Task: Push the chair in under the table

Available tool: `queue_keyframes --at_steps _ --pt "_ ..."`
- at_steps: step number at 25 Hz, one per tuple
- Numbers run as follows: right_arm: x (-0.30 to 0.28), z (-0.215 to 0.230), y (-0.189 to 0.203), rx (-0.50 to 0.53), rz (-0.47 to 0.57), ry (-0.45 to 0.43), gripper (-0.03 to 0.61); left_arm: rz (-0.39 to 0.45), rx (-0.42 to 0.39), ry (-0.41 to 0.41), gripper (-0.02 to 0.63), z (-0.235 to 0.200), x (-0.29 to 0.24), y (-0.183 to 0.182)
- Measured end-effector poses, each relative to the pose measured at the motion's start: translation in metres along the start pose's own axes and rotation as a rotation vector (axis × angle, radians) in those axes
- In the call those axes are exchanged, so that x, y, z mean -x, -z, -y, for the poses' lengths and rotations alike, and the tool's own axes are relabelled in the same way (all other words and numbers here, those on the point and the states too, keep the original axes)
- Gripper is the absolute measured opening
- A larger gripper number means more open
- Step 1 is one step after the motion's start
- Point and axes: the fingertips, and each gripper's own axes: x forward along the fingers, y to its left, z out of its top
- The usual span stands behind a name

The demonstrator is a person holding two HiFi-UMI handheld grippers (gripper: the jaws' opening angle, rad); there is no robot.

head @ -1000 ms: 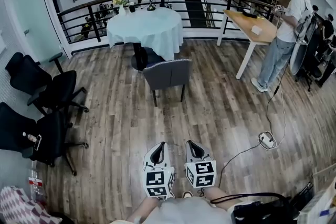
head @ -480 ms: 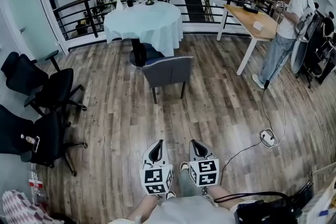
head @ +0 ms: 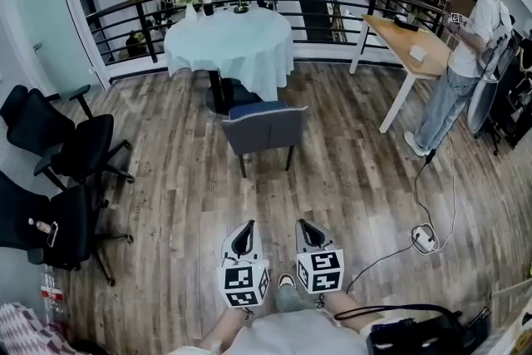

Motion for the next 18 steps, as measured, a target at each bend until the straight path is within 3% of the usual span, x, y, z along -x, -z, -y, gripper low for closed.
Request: queue_keyframes --at_steps 18 --pt "-0.080 0.096 -0.030 -0.034 -0.033 -0.052 0.017 -0.042 -0.011 -0.037 0.003 0.013 -0.122 -0.018"
